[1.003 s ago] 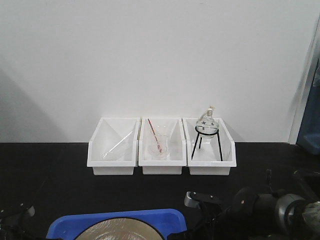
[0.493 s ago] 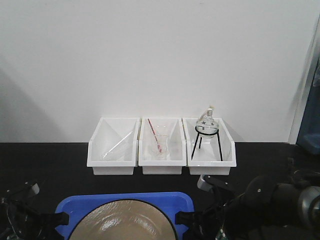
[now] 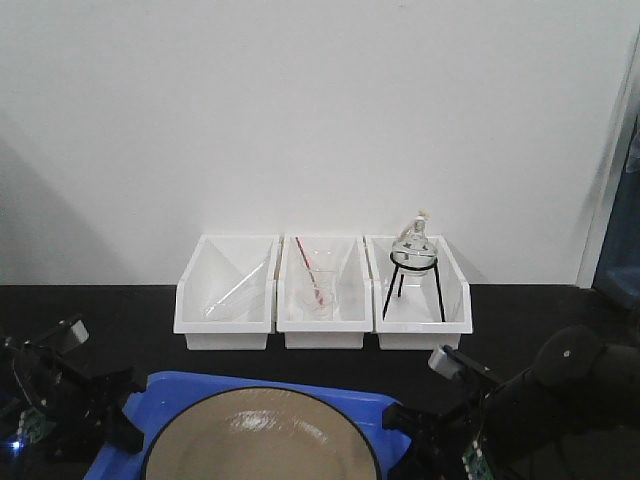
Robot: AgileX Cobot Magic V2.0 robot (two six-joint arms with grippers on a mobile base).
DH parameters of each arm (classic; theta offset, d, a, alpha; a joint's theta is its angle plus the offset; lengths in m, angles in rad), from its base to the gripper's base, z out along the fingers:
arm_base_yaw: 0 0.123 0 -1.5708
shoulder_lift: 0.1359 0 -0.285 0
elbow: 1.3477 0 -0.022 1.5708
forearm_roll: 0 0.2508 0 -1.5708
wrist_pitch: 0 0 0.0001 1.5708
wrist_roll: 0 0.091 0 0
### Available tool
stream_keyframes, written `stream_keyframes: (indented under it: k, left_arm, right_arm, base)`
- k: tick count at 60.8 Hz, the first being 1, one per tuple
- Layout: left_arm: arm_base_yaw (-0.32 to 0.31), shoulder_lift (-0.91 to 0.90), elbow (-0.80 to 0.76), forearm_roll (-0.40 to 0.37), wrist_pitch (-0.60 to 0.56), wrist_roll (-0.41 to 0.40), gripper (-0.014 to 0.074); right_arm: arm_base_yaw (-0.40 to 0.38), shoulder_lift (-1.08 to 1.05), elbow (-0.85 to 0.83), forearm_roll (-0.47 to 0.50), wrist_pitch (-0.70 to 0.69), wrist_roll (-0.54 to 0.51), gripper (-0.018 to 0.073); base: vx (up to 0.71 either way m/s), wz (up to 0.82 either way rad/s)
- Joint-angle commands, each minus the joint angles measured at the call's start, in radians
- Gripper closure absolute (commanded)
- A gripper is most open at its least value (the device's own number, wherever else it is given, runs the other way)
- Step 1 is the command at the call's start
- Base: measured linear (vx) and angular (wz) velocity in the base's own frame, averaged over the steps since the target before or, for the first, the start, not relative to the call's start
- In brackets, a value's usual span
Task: Place disk in tray to left cabinet
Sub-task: 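Grip both tray edges and lift the blue tray with both grippers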
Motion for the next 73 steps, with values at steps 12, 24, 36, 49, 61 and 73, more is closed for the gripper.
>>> stream_keyframes:
  k: [12, 24, 36, 49, 61, 73]
  left_arm:
    - [-0.029, -0.049, -0.153, -0.172, 0.131, -0.125, 0.0597]
    - [-0.029, -0.049, -0.233, -0.172, 0.2, -0.193, 0.0597]
    - [-0.029, -0.049, -0.344, -0.172, 0.251, -0.236, 0.0597]
    - [-0.029, -0.051, -0.448, -0.172, 0.272, -0.293, 0.0597]
    - [-0.029, -0.051, -0.472, -0.174, 0.272, -0.306, 0.0597]
    - [-0.029, -0.051, -0.472, -0.184, 0.272, -0.306, 0.0597]
  right_arm:
    - [-0.021, -0.089, -0.203, 0.148, 0.198, 0.083, 0.0562]
    - [-0.021, -0.089, -0.338, 0.129, 0.243, 0.161, 0.0562]
    - [-0.021, -0.09, -0.409, 0.106, 0.303, 0.221, 0.0562]
    - [-0.021, -0.101, -0.474, 0.107, 0.356, 0.257, 0.0562]
    - [-0.021, -0.101, -0.553, 0.1, 0.361, 0.306, 0.0562]
    - [-0.021, -0.099, -0.592, 0.039, 0.347, 0.355, 0.0562]
  base:
    - [0.0, 0.0]
    - [0.0, 0.0]
    - [0.0, 0.0]
    - [0.0, 0.0]
    - [0.0, 0.0]
    - [0.0, 0.0]
